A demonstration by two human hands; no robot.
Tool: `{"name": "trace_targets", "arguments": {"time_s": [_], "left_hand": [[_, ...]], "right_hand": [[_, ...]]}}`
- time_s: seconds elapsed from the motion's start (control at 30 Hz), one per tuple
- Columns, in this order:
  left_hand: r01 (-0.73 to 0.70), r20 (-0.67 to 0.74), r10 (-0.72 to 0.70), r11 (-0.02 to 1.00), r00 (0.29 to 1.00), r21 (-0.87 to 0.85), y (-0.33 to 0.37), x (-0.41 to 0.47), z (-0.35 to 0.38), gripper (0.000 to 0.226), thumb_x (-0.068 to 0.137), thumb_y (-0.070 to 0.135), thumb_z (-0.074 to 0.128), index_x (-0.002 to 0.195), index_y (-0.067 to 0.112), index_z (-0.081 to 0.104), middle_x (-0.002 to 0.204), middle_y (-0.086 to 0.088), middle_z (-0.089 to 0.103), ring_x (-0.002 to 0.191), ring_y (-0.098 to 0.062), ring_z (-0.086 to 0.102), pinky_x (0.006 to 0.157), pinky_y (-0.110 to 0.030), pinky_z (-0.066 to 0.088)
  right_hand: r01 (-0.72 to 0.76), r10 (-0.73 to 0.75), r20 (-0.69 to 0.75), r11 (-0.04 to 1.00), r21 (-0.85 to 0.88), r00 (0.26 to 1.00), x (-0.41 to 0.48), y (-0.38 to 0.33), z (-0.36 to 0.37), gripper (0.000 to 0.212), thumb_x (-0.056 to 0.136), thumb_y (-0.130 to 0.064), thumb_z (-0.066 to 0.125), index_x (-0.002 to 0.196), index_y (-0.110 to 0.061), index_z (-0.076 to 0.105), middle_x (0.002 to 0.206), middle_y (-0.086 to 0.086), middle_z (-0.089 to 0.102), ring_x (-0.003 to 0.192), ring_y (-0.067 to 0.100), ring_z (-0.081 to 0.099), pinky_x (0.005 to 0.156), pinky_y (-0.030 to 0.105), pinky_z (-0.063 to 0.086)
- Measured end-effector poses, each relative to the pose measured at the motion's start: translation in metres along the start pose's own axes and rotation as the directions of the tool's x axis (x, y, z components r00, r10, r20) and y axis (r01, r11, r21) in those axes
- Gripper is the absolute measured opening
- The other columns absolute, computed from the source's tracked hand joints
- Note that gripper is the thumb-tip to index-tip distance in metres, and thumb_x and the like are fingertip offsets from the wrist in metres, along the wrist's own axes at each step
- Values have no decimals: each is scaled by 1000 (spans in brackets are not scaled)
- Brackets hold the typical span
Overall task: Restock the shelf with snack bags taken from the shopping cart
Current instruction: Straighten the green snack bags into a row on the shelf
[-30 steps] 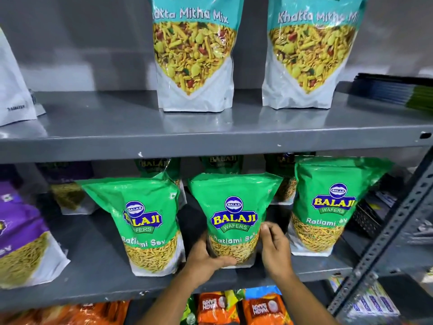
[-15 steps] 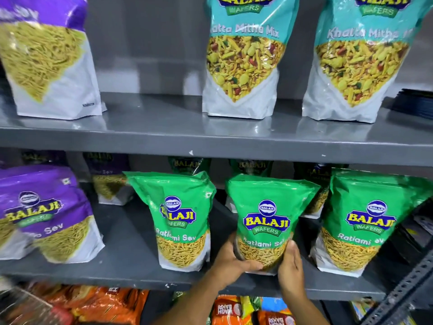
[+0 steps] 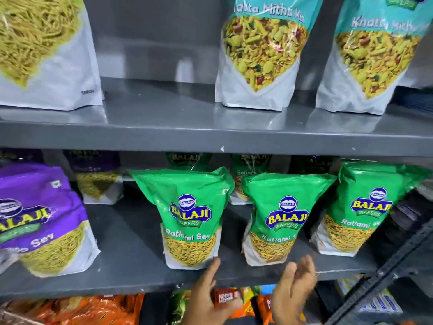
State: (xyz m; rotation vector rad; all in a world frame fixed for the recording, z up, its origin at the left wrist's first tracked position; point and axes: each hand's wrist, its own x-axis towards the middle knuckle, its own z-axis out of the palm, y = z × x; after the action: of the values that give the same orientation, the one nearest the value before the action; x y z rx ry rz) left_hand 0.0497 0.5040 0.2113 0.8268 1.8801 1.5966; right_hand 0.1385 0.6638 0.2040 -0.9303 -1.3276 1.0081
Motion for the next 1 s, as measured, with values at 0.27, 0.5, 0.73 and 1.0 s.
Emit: {"name": "trace_targets", "arguments": {"time_s": [0.27, 0.5, 0.73, 1.0], "left_hand": [[61, 290, -50, 998, 956, -31, 43, 19, 20, 94, 71, 51, 67, 147, 39, 13, 144, 28, 21, 136, 8, 22, 108, -18, 22], [127, 191, -111, 989, 975, -76, 57, 53, 45, 76, 83, 4, 53, 147, 30, 21, 129, 16, 52, 68, 13, 48, 60, -5, 43], [108, 167, -97, 992, 981, -61, 39, 53, 53, 82, 68, 16, 47, 147, 28, 25, 78, 59, 52, 57, 25, 48, 64, -11, 39], [54, 121, -45, 996, 992, -72, 43, 38, 59, 77, 80, 1, 49, 149, 23, 21, 139, 19, 34, 76, 38, 44, 64, 7, 37]], "right_hand": [[-185, 185, 143, 983, -10, 972, 57, -19, 7, 63, 89, -63, 28, 134, -20, 42, 142, 7, 44, 129, 18, 41, 108, 36, 31], [-147, 135, 265, 989, 26, 955, 46, -34, -1, 50, 79, -75, 30, 100, -38, 57, 108, -19, 58, 95, -15, 56, 82, 16, 43], [-109, 117, 330, 993, -42, 937, 50, -24, -8, 47, 81, -74, 28, 110, -47, 52, 111, -29, 58, 107, -9, 53, 88, 21, 44], [-116, 130, 324, 991, -63, 937, 57, -24, -6, 39, 95, -48, 28, 125, -29, 46, 123, -13, 54, 114, -5, 50, 87, 8, 41]]}}
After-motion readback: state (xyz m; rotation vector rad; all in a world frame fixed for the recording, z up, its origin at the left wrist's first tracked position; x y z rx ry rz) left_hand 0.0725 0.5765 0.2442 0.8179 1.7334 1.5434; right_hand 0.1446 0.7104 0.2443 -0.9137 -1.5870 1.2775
